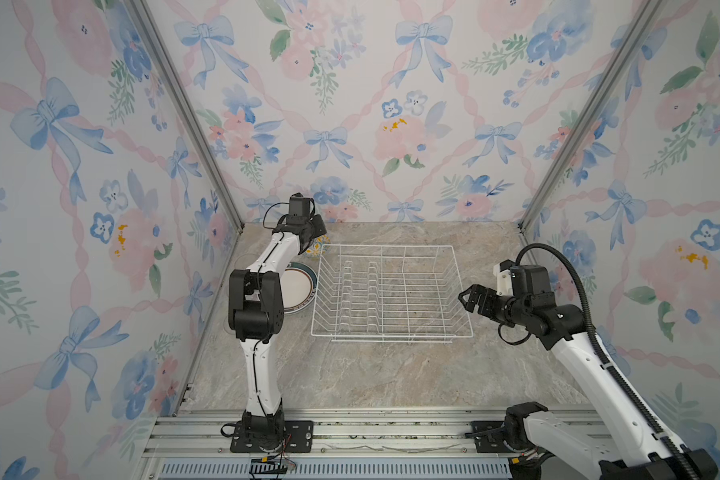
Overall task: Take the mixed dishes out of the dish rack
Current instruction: 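Carry the bowl over the yellow-and-blue bowl beyond the plates with the left gripper, then lower the purple-striped bowl into the yellow-and-blue bowl and open the left gripper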
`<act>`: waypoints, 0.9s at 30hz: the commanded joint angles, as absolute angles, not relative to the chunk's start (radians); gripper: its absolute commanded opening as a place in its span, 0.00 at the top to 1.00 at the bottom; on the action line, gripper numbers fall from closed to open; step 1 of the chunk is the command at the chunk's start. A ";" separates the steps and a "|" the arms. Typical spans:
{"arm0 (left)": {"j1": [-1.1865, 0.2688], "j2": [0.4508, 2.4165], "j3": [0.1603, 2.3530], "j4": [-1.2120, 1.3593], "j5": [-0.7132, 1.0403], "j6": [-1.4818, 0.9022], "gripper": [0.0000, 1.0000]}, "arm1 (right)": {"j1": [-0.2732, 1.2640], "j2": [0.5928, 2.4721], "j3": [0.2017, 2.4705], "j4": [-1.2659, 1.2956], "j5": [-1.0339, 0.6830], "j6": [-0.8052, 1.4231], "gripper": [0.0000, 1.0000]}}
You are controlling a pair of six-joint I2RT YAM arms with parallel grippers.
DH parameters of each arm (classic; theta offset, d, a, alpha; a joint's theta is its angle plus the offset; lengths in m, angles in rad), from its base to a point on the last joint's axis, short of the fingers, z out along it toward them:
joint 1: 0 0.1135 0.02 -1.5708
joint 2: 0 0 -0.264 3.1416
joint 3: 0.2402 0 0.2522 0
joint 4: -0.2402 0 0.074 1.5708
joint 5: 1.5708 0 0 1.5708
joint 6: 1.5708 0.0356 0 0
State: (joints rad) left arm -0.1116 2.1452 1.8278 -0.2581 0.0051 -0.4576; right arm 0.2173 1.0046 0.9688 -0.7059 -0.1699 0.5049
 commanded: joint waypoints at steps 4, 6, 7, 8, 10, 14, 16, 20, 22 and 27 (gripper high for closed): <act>-0.151 2.211 1.940 -0.333 -0.101 -0.364 1.00 | 0.209 1.013 1.008 -0.751 -0.151 0.475 0.03; -0.155 2.226 1.950 -0.341 -0.107 -0.360 1.00 | 0.204 1.015 1.012 -0.756 -0.150 0.470 0.03; -0.154 2.231 1.951 -0.342 -0.102 -0.361 1.00 | 0.203 1.015 1.011 -0.757 -0.151 0.468 0.03; -0.155 2.236 1.953 -0.342 -0.100 -0.361 1.00 | 0.200 1.017 1.013 -0.759 -0.149 0.466 0.03; -0.157 2.245 1.956 -0.342 -0.107 -0.357 1.00 | 0.196 1.016 1.014 -0.761 -0.149 0.466 0.03; -0.164 2.265 1.968 -0.342 -0.118 -0.339 1.00 | 0.187 1.014 1.009 -0.762 -0.153 0.465 0.03; -0.165 2.275 1.977 -0.348 -0.123 -0.335 1.00 | 0.186 1.014 1.006 -0.762 -0.154 0.466 0.04; -0.166 2.291 1.988 -0.353 -0.127 -0.324 1.00 | 0.183 1.015 1.004 -0.762 -0.153 0.468 0.03; -0.166 2.296 1.988 -0.353 -0.126 -0.318 1.00 | 0.182 1.014 1.003 -0.764 -0.155 0.469 0.03; -0.168 2.305 1.987 -0.353 -0.127 -0.302 1.00 | 0.180 1.015 1.005 -0.773 -0.153 0.468 0.03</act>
State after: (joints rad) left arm -0.1631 2.2856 1.9545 -0.3660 -0.1085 -0.3370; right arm 0.1898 1.0145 0.9821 -0.7460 -0.1631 0.4820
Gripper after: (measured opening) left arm 0.082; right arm 0.966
